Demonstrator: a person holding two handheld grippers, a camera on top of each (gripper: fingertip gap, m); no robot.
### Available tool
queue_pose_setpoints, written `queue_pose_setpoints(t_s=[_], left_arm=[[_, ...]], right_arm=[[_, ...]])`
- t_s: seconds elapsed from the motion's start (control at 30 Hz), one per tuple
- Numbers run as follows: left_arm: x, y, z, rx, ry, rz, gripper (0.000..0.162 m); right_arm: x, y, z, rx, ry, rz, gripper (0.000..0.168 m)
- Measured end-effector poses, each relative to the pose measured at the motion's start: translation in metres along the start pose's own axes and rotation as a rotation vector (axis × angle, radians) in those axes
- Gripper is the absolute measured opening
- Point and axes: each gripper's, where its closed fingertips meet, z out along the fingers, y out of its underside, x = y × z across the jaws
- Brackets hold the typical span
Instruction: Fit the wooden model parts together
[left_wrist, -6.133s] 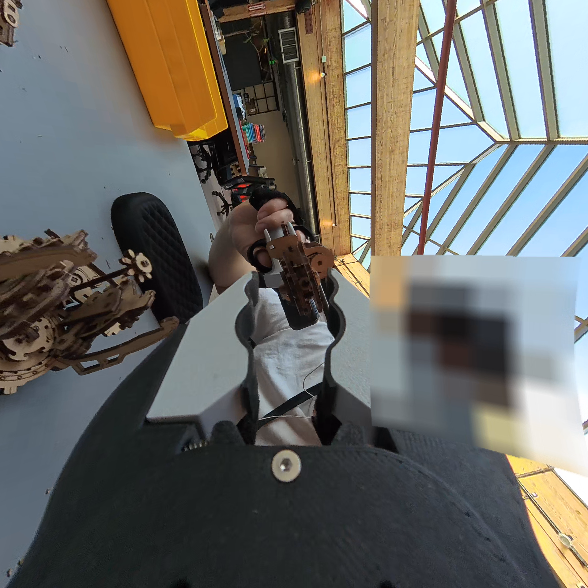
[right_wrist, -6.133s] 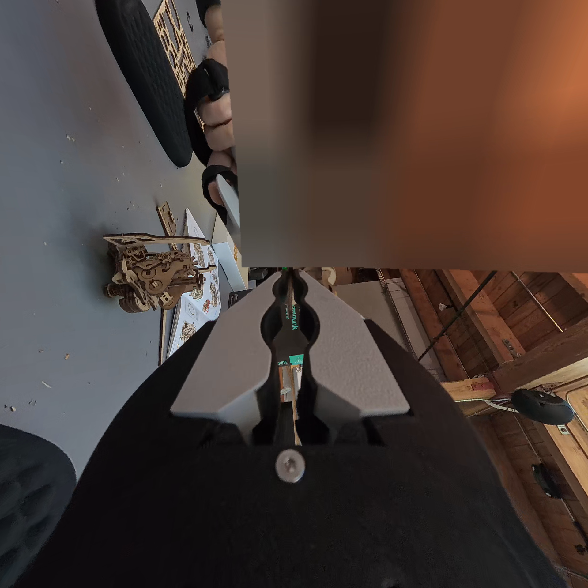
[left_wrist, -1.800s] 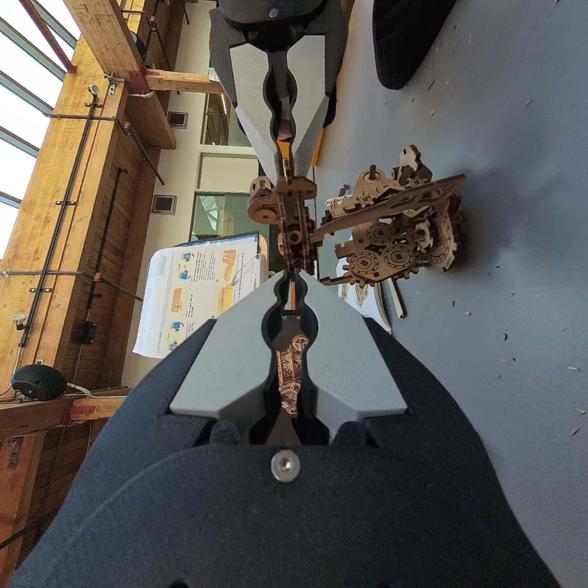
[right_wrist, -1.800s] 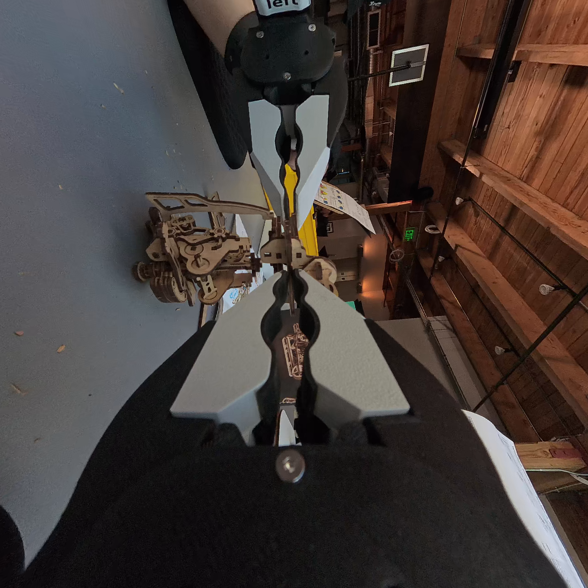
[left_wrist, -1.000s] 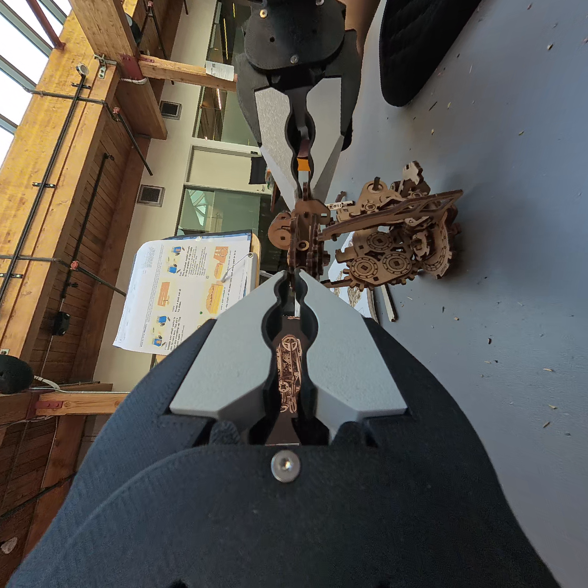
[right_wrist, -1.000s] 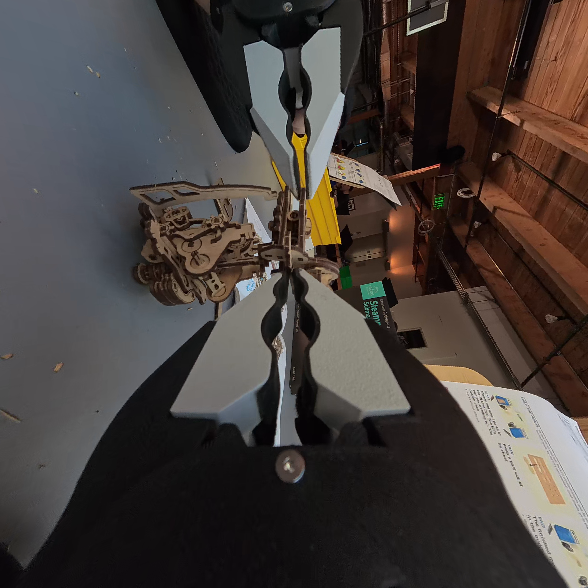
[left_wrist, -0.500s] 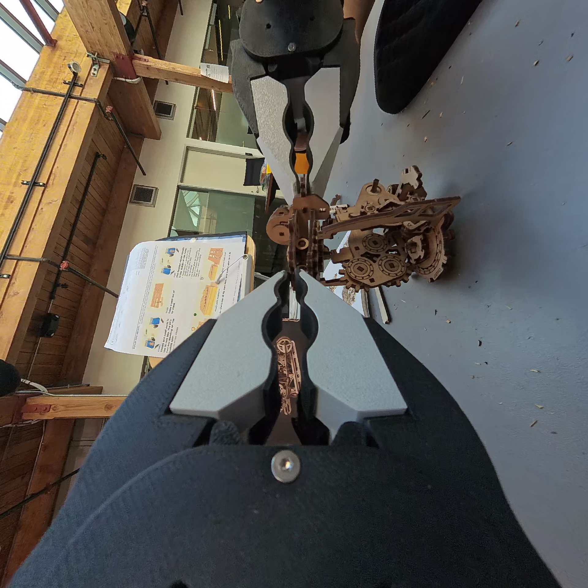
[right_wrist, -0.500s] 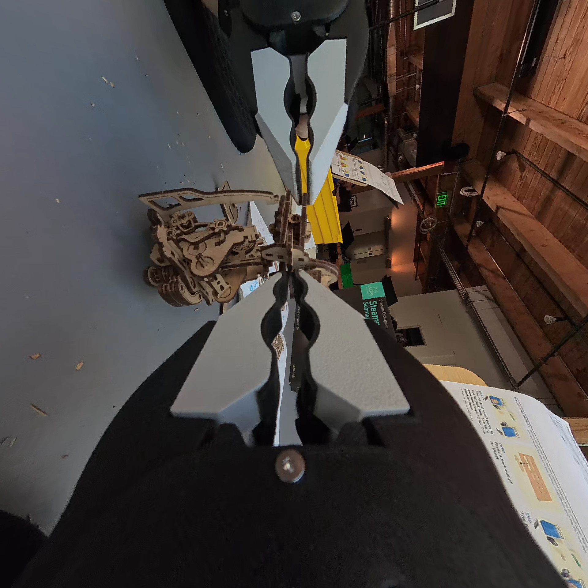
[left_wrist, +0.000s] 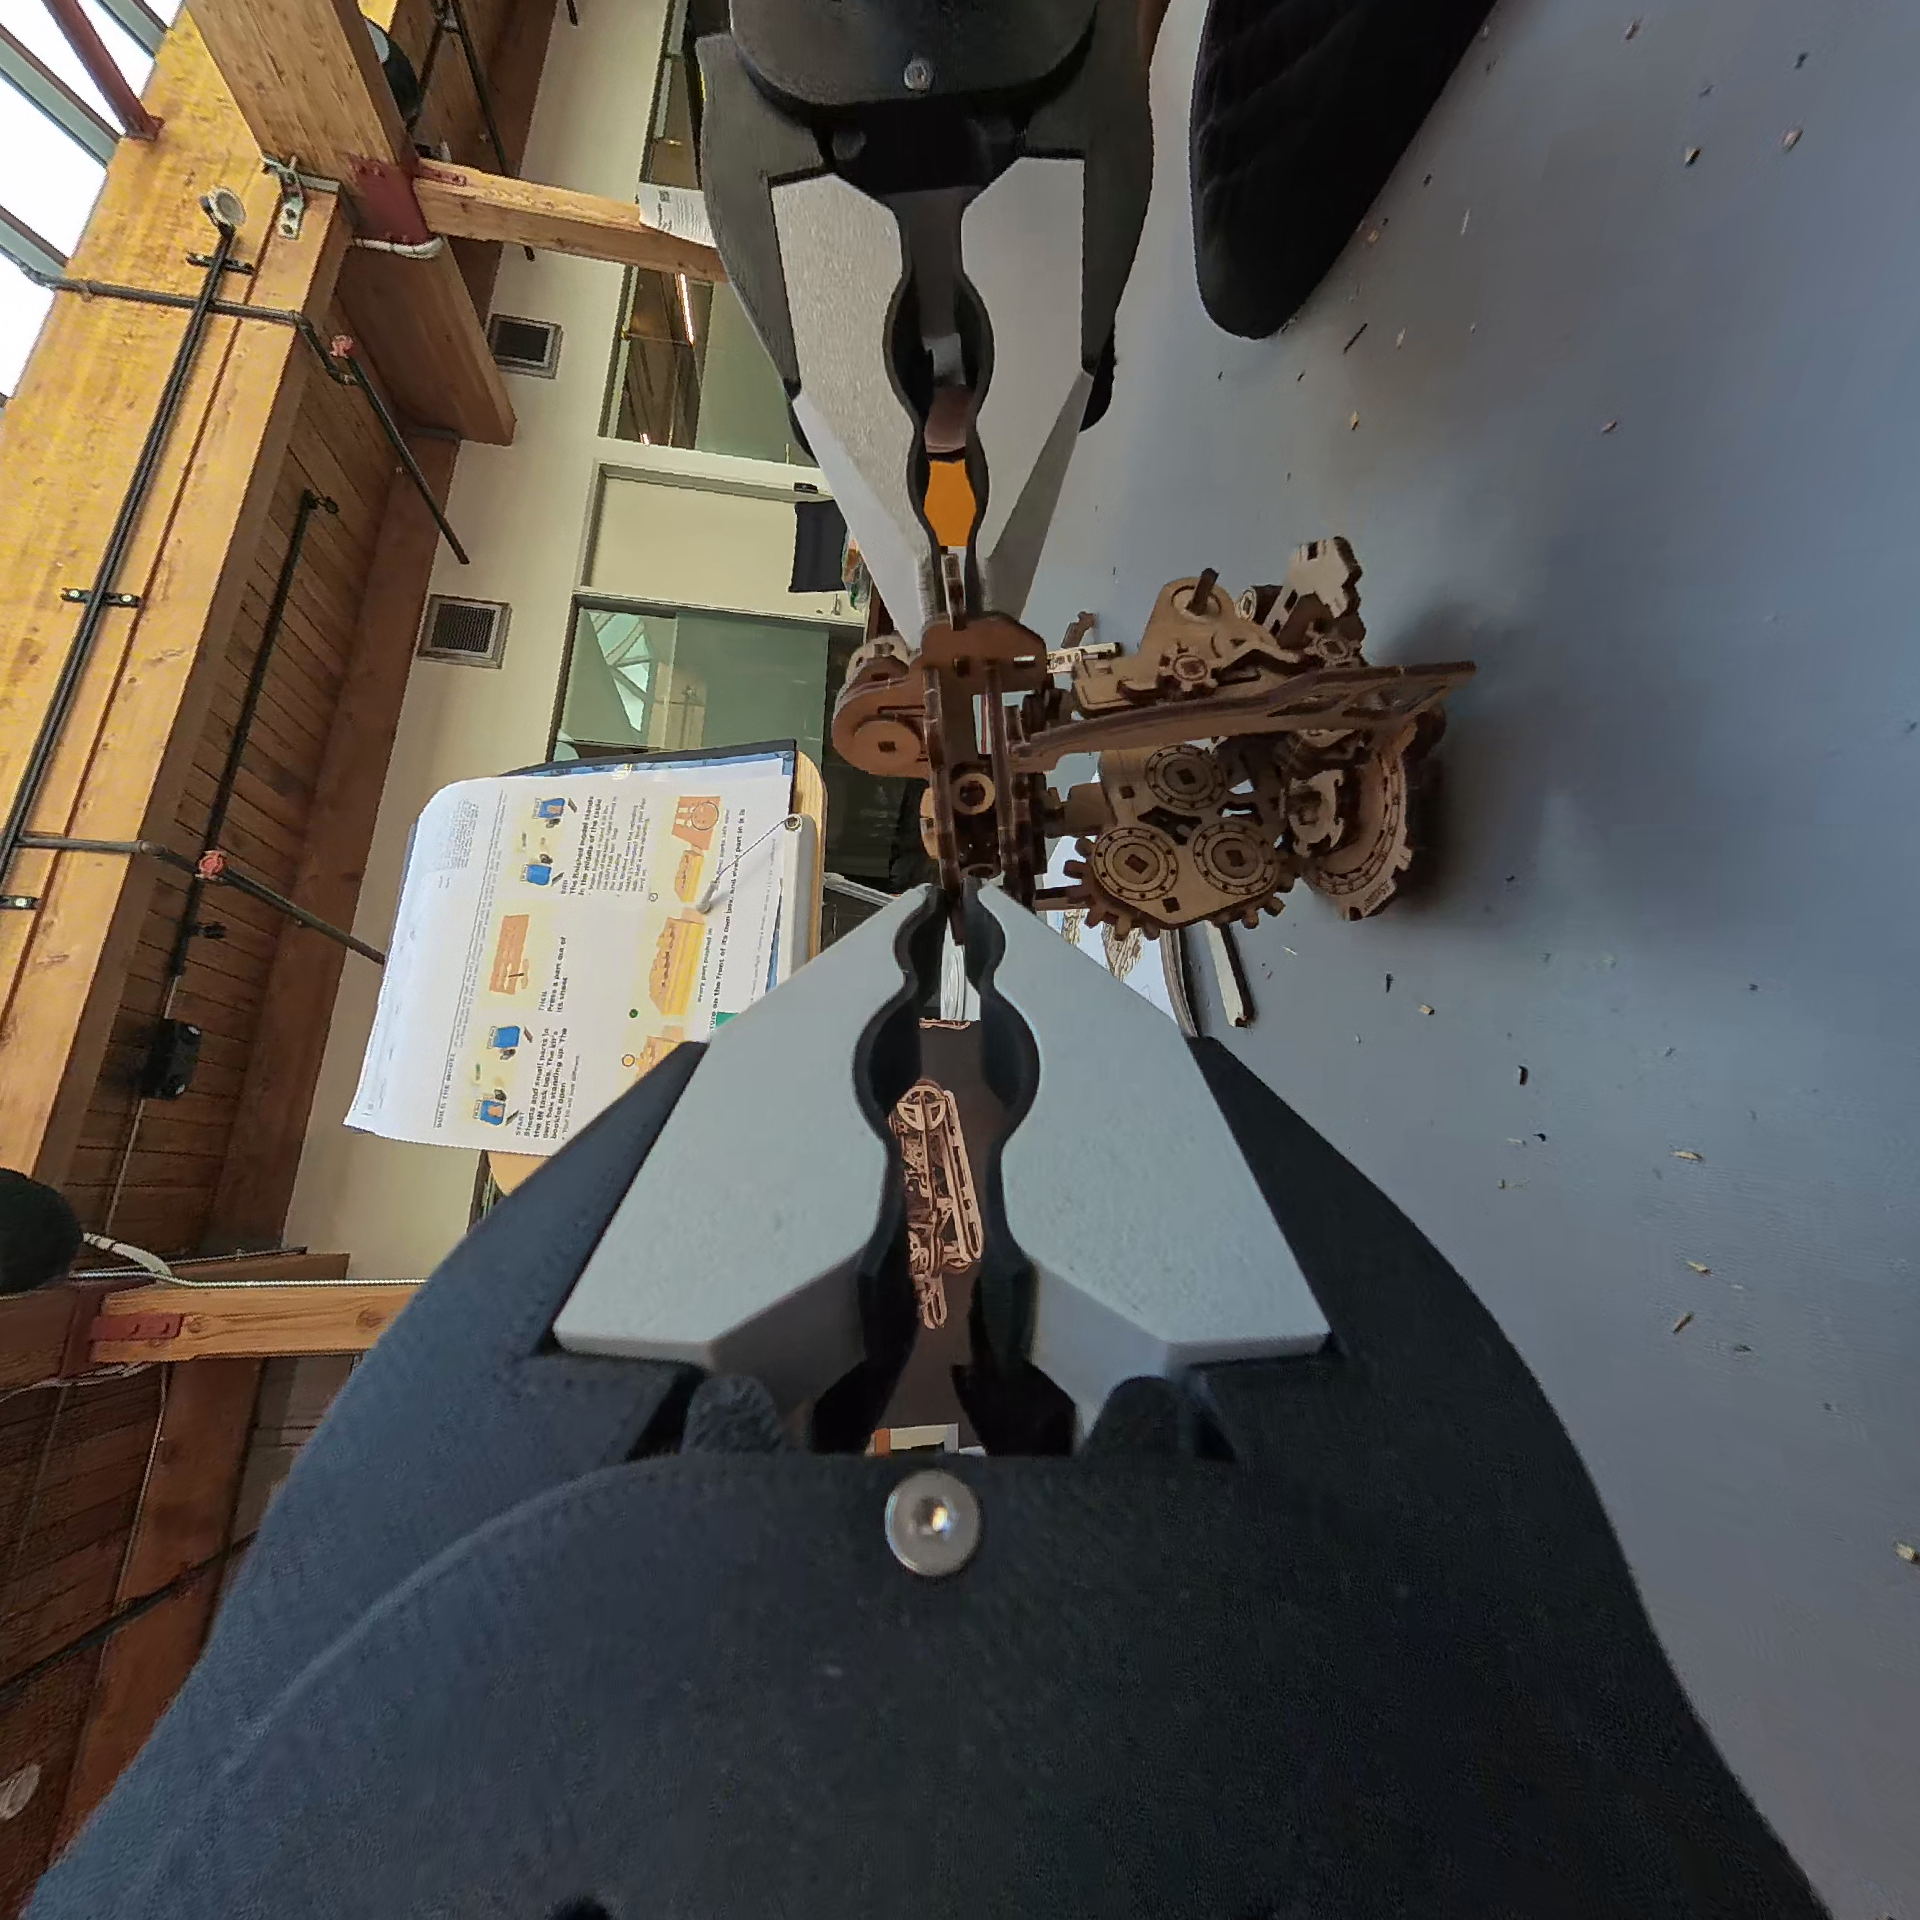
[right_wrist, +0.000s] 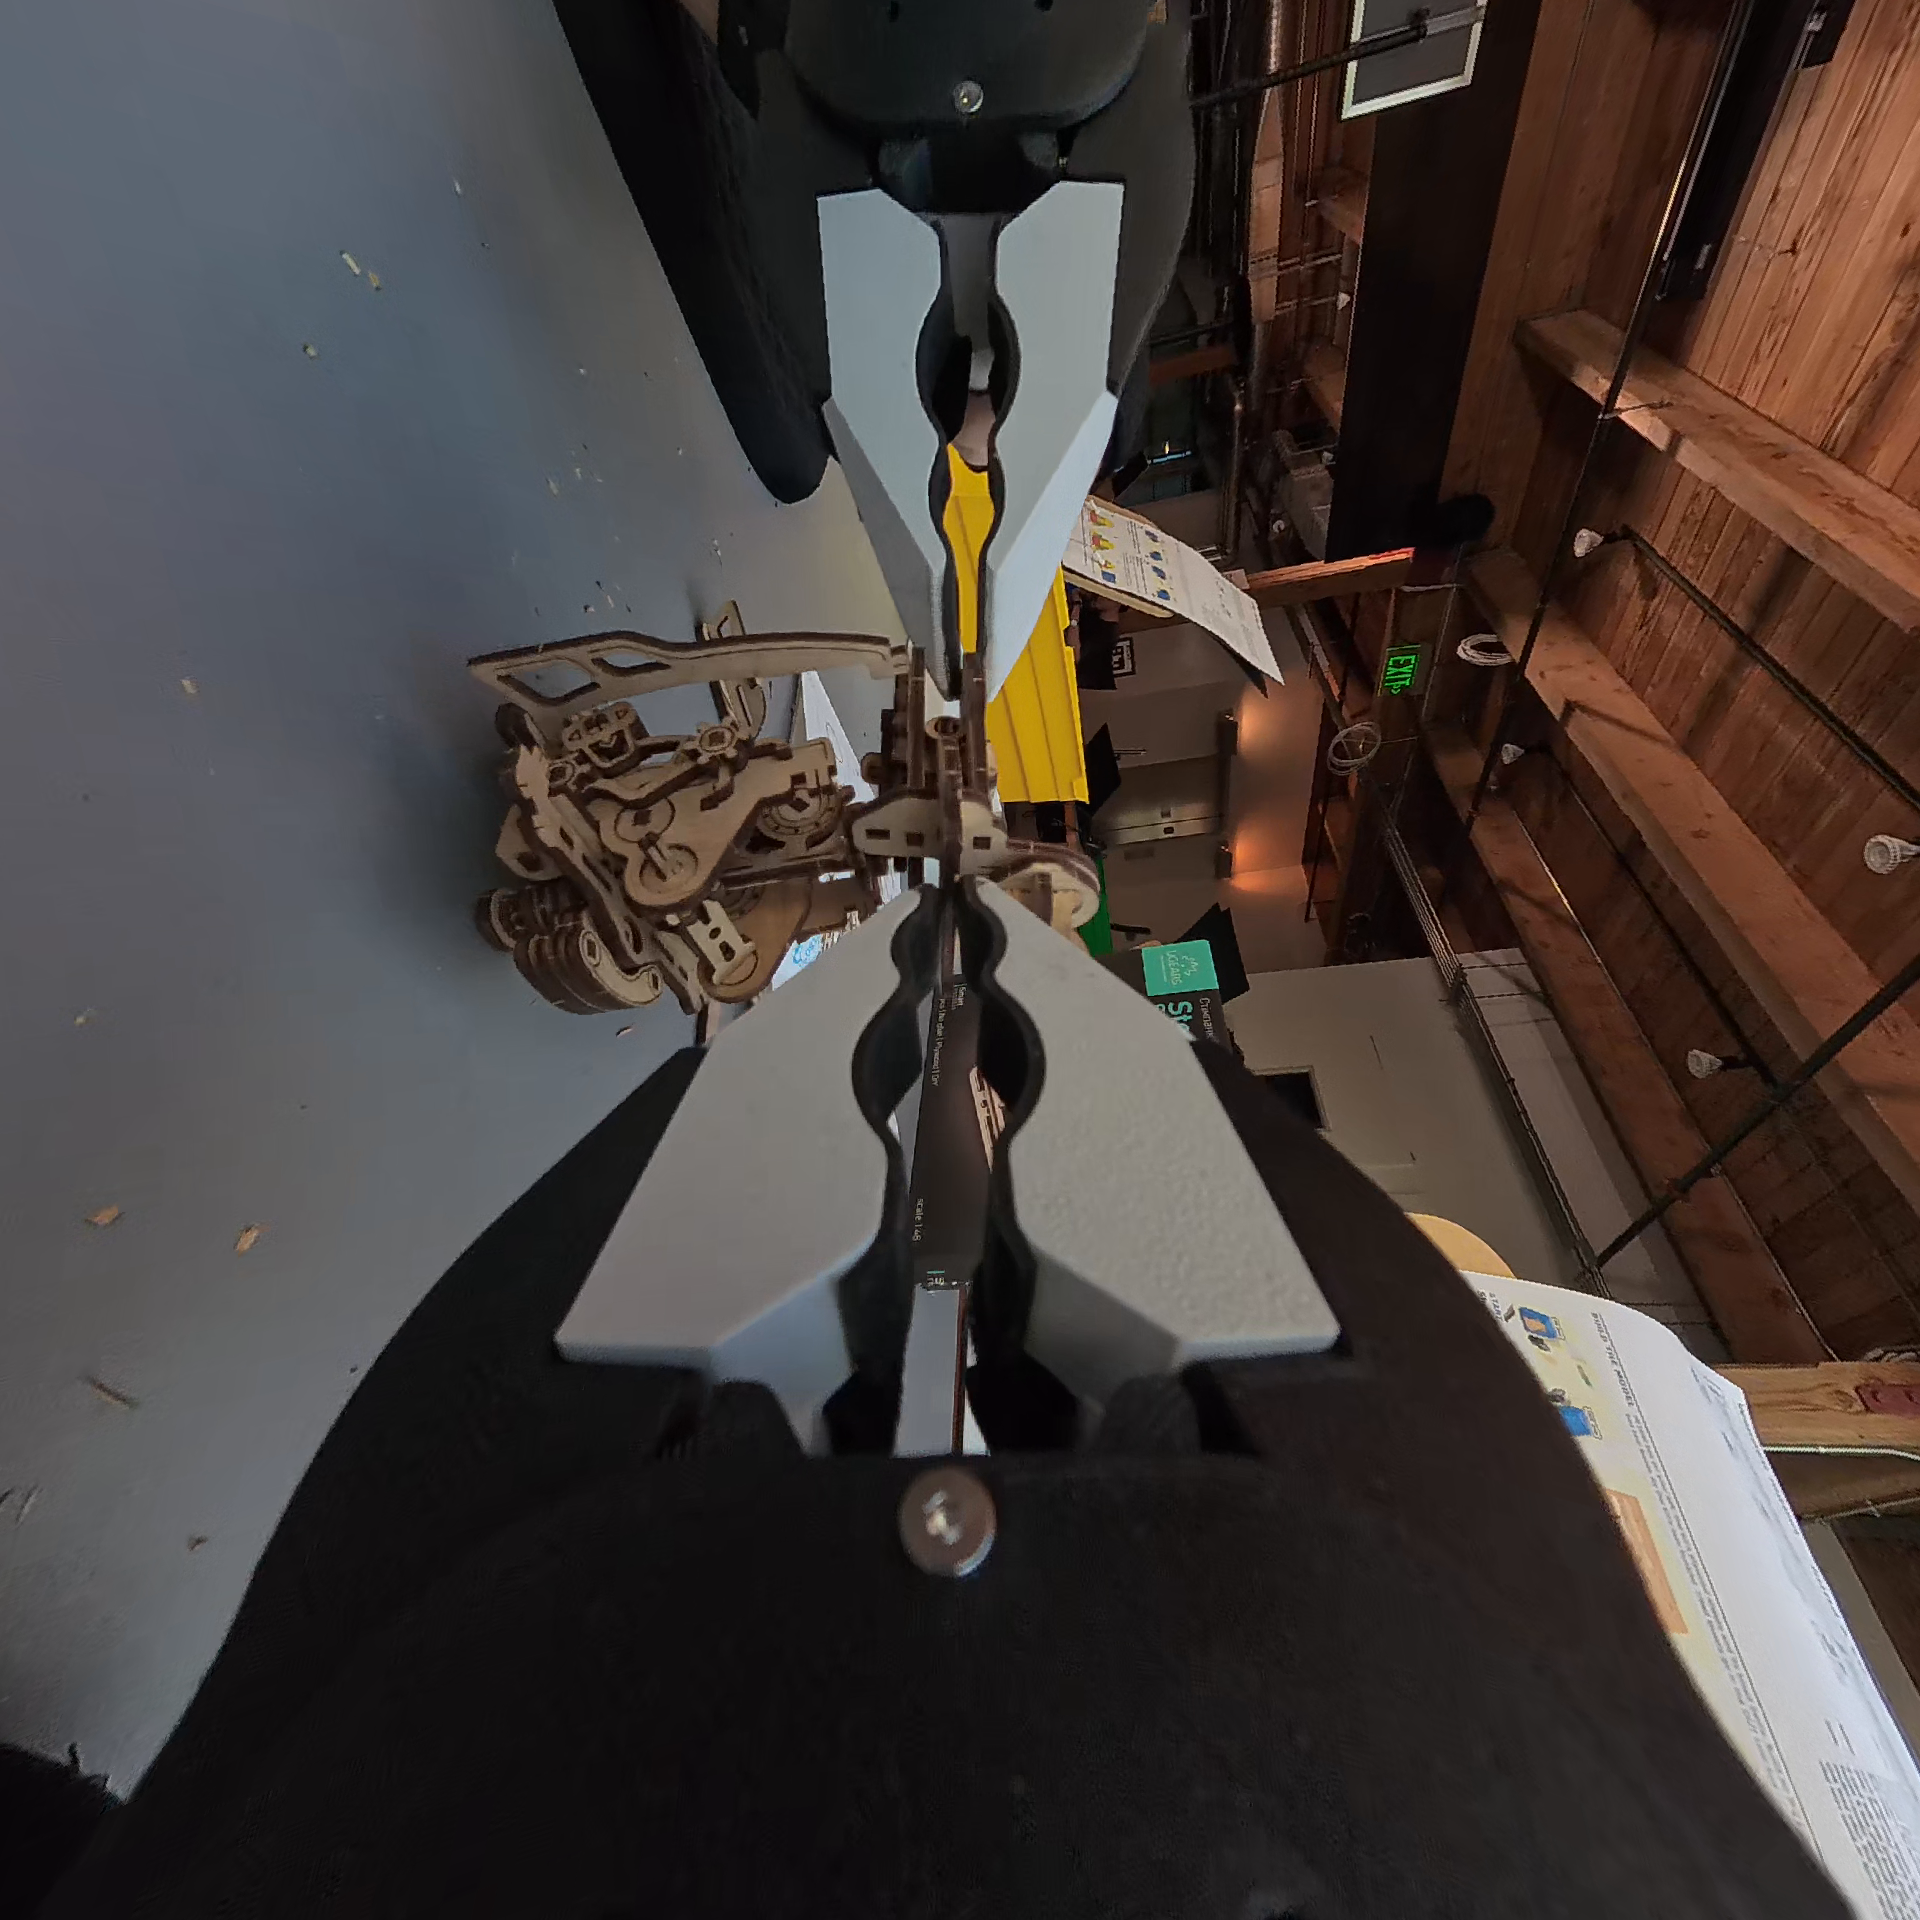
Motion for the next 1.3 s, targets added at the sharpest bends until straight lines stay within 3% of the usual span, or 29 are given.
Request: queue_pose_setpoints(t_s=[1.3], left_arm=[[-0.002, 0.000, -0.003, -0.022, 0.002, 0.037, 0.000]], right_arm=[[-0.003, -0.009, 0.002, -0.070, 0.003, -0.125, 0.002]])
